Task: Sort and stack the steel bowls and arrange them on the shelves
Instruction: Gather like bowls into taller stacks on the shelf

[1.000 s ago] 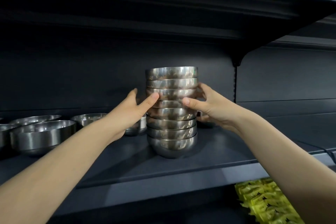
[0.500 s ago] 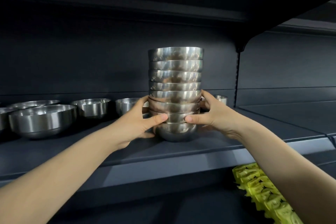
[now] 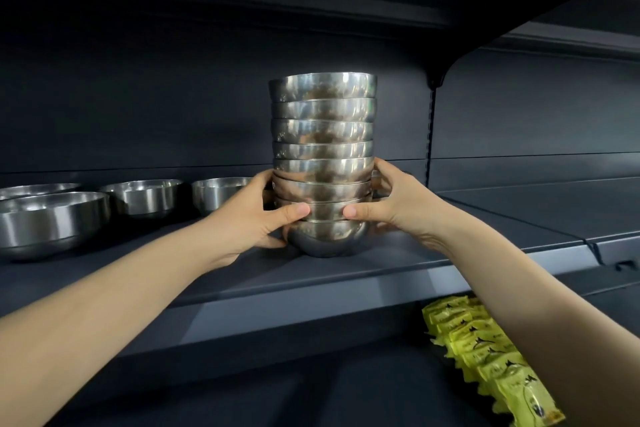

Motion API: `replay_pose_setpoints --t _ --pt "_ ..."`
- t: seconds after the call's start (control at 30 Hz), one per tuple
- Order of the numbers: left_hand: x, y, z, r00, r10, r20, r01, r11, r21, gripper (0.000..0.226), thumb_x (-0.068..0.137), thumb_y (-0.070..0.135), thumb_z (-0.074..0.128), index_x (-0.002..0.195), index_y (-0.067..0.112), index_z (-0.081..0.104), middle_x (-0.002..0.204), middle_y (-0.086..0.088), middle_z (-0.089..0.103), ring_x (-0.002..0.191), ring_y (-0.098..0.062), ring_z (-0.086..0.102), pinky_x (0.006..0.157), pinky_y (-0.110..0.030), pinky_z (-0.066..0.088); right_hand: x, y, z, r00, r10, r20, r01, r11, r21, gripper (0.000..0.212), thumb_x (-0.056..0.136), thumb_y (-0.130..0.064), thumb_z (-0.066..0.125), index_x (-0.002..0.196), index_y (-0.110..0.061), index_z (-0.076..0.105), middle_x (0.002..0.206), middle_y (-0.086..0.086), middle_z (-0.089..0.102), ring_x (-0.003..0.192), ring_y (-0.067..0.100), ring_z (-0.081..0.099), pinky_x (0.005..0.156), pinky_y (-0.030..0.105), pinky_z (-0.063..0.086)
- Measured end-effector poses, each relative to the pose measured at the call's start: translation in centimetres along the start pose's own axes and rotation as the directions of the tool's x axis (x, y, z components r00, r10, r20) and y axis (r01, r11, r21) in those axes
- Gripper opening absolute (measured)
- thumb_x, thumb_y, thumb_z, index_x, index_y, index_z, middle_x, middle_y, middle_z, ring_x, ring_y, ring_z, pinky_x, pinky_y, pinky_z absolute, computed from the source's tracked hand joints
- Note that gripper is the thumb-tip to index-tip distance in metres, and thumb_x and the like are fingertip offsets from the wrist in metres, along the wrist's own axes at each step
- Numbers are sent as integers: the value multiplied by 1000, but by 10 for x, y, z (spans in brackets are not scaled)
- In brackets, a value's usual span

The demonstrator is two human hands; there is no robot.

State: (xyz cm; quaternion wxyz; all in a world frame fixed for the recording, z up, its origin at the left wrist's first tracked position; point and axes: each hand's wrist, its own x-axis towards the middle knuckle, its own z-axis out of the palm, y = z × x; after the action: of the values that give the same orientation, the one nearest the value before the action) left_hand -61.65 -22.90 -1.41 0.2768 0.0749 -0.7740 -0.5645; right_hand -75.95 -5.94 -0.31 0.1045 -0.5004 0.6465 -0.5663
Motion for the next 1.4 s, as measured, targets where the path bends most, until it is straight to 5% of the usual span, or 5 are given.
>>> replay_pose_setpoints --t 0.27,0.53,0.7,1.07,1.4 --pt "36 11 54 999 25 45 -26 999 26 33 81 16 68 107 29 52 101 6 62 82 -4 63 78 -46 57 -4 15 -60 1000 -3 -15 3 1000 12 49 54 -26 84 95 -28 57 86 -12 65 78 10 65 69 40 59" --pt "93 15 137 998 12 67 -12 1000 -9 39 81 14 68 111 27 48 109 0 60 97 -11 61 81 -51 56 4 46 -153 999 4 -40 -7 999 -53 62 41 -41 84 95 -34 54 100 -7 63 92 15 64 67 30 53" --pt "126 14 179 993 -13 115 11 1000 16 56 80 16 70 128 21 41 116 0 57 93 -10 60 79 -44 57 12 72 -200 999 13 -52 -14 1000 -15 44 62 -18 84 91 -30 53 93 -6 60 69 5 62 54 20 50" --pt "160 -3 228 991 -37 125 32 999 41 44 82 18 70 111 33 40 99 11 59 91 -7 61 84 -41 56 18 110 -247 999 9 -41 -11 999 -50 52 48 -30 81 93 -30 56 104 1 63 86 13 65 66 29 57" --pt "163 -3 229 994 -43 102 29 990 141 34 83 24 68 94 39 39 89 18 56 80 3 57 85 -37 54 24 116 -251 1000 11 5 -11 999 -52 53 52 -28 78 99 -34 55 96 -11 64 79 -2 66 79 28 55"
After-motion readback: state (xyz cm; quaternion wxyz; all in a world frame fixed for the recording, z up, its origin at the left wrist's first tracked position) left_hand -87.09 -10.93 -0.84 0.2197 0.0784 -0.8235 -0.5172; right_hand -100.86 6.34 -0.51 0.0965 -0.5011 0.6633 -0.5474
